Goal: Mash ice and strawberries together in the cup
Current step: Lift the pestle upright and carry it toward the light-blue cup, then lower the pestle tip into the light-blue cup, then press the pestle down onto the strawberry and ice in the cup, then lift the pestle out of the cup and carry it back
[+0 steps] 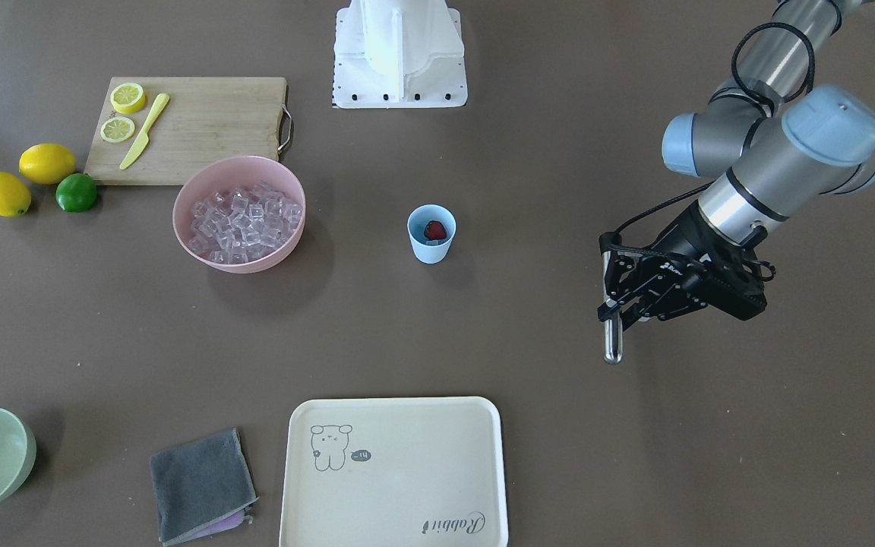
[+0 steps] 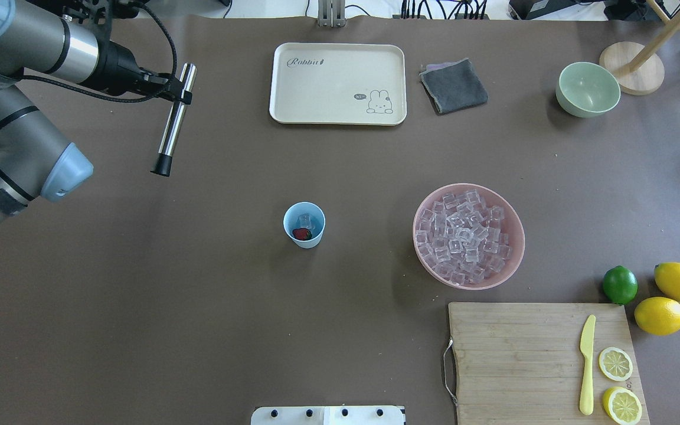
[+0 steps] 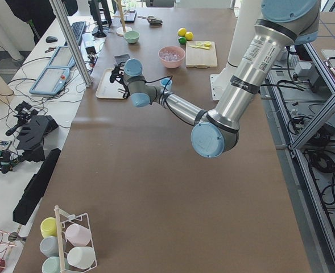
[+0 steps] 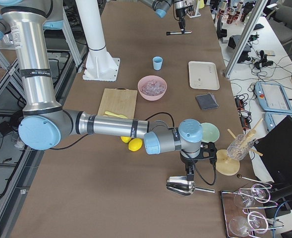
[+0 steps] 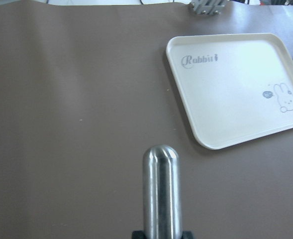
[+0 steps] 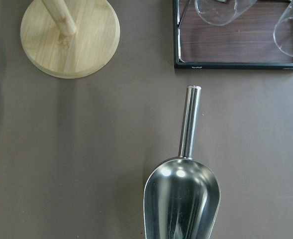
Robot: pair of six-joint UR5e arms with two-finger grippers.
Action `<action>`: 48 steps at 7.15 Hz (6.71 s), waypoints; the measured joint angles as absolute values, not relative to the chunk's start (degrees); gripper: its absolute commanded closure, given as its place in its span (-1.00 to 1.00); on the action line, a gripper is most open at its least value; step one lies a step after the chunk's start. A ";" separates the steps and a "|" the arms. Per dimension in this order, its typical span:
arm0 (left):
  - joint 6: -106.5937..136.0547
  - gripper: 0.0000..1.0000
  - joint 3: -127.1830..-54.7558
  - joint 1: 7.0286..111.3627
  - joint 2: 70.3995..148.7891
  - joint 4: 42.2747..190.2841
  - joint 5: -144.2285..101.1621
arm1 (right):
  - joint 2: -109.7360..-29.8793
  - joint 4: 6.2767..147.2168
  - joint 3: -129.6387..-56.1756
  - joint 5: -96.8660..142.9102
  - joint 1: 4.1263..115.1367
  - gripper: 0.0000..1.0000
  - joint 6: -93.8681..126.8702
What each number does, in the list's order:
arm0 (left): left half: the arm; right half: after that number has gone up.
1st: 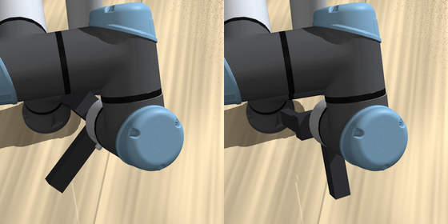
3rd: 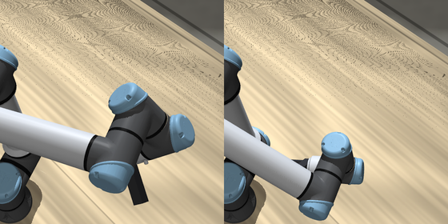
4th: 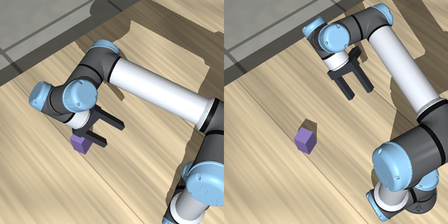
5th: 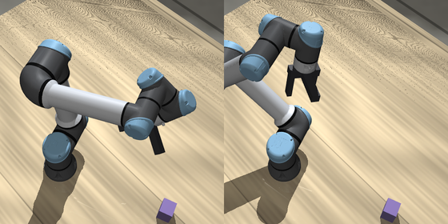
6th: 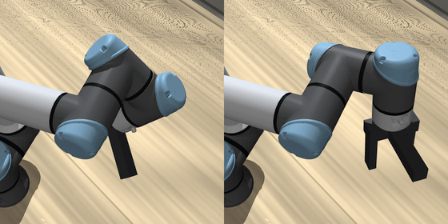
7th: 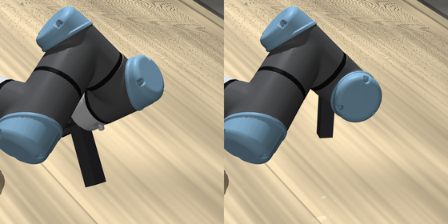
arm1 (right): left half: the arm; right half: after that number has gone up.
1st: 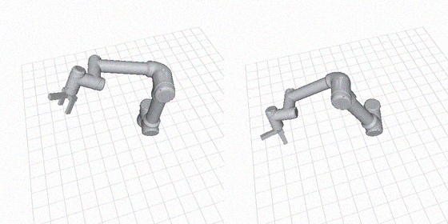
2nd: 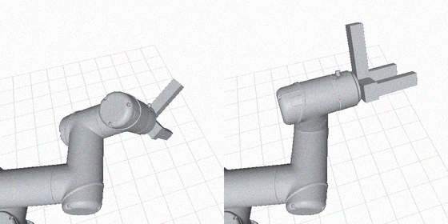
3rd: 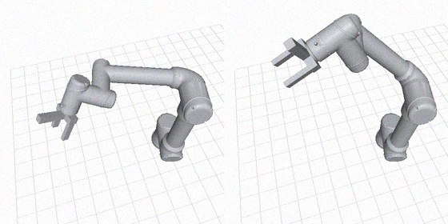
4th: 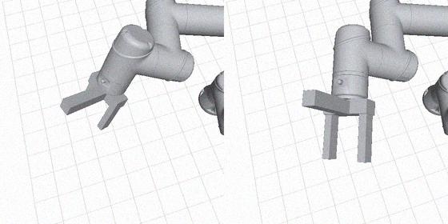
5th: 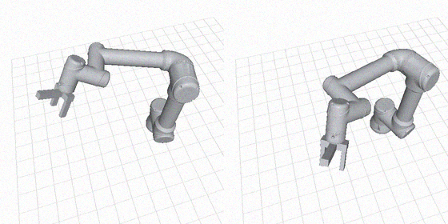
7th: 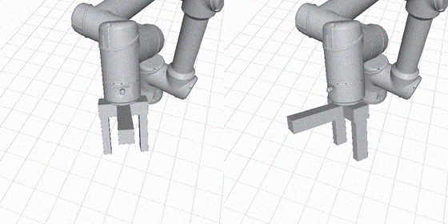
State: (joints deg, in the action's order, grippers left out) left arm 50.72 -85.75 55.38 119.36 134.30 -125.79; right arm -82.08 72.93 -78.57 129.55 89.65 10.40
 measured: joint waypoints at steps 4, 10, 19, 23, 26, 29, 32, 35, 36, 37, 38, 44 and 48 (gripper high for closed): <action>47.92 1.00 -88.33 52.14 125.99 139.08 -121.33 | -82.38 72.92 -79.21 129.64 89.65 -0.99 10.29; 48.01 1.00 -89.10 45.25 124.79 166.48 -109.64 | -82.47 72.86 -79.29 129.58 89.65 -0.99 9.73; 38.25 1.00 -75.15 34.15 124.98 196.07 -87.08 | -83.00 72.91 -78.94 129.66 89.65 -0.99 8.53; 30.64 1.00 -74.40 29.76 122.22 201.08 -83.24 | -83.45 72.97 -78.70 129.69 89.72 -0.99 7.34; 29.45 1.00 -73.73 25.68 121.20 204.12 -79.66 | -83.92 72.93 -79.01 129.72 89.73 -0.99 7.30; 26.70 1.00 -72.58 24.21 121.48 204.22 -77.28 | -83.96 72.95 -78.96 129.73 89.74 -0.99 7.15; 25.89 1.00 -71.46 24.04 121.79 204.51 -77.11 | -83.97 72.95 -78.92 129.69 89.74 -0.99 6.88; 26.82 1.00 -74.34 25.62 121.85 203.96 -77.48 | -83.85 72.95 -78.94 129.72 89.74 -0.99 6.83; 27.22 1.00 -74.41 26.11 121.71 203.58 -77.59 | -83.83 72.95 -79.05 129.73 89.74 -0.99 6.85; 27.36 1.00 -73.98 26.08 121.61 203.34 -77.63 | -83.82 72.95 -79.13 129.73 89.74 -0.99 6.85; 27.30 1.00 -73.41 25.49 121.59 203.30 -77.53 | -83.71 72.97 -79.14 129.75 89.74 -0.99 6.85; 32.01 1.00 -80.12 27.02 118.75 199.07 -78.27 | -83.28 73.03 -78.61 129.69 89.71 -0.99 6.82; 50.36 1.00 -97.64 39.78 113.12 168.24 -92.98 | -83.10 73.04 -78.63 129.68 89.67 -0.99 6.85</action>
